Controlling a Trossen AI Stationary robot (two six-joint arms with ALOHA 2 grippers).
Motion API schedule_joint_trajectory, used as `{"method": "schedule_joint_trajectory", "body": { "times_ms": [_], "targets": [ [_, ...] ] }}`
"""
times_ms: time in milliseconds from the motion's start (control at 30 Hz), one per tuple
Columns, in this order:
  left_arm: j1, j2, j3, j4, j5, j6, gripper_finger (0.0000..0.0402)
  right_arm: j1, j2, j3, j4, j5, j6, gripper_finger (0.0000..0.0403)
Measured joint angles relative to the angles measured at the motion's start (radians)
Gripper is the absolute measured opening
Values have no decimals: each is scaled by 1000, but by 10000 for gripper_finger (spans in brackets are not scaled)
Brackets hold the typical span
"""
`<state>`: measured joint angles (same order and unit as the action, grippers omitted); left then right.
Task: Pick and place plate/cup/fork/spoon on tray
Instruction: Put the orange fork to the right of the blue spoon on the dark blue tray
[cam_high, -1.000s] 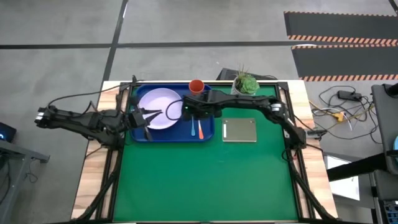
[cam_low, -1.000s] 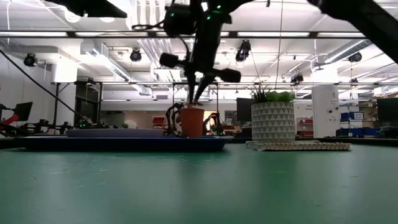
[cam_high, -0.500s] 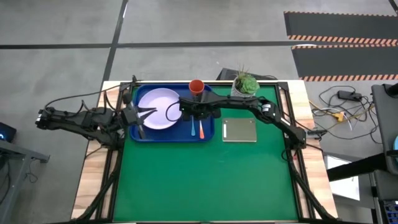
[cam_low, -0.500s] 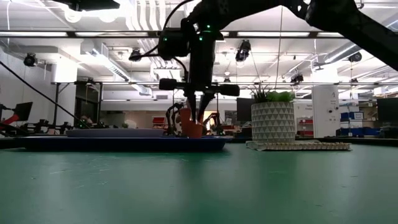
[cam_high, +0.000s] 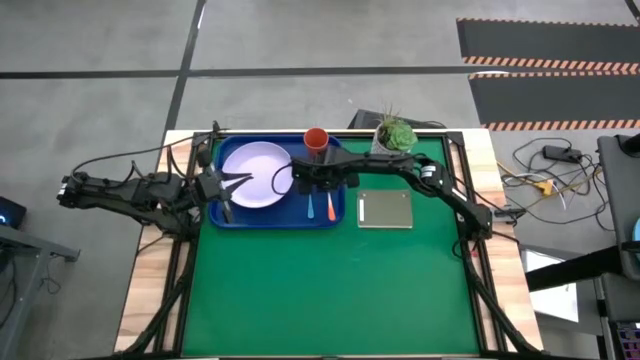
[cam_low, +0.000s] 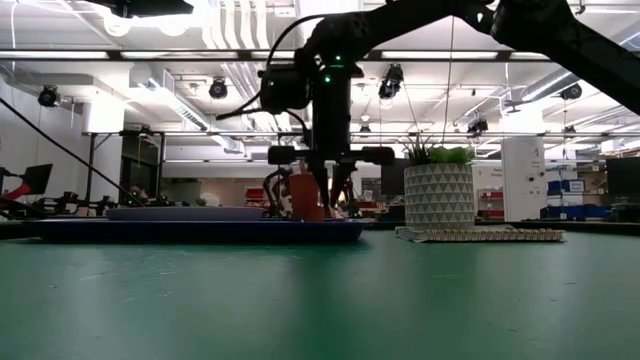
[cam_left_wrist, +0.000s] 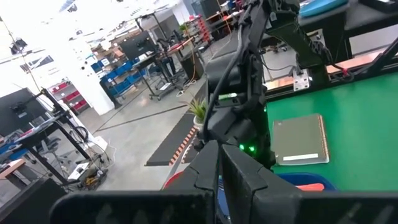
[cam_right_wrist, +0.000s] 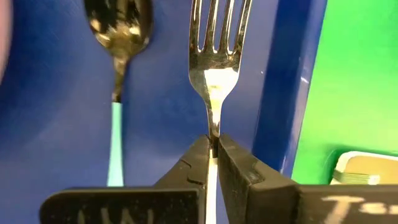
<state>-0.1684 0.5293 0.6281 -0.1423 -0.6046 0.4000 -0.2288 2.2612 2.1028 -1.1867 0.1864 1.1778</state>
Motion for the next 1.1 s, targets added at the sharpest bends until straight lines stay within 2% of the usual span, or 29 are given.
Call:
{"method": "schedule_joint_trajectory", "body": {
  "times_ms": [333, 1100],
  "targets": [
    [0, 0, 0, 0, 0, 0, 0, 1, 0, -58, 142, -2, -4, 12],
    [0, 0, 0, -2, -1, 0, 0, 1, 0, -122, 160, 15, -28, 13]
  ]
}}
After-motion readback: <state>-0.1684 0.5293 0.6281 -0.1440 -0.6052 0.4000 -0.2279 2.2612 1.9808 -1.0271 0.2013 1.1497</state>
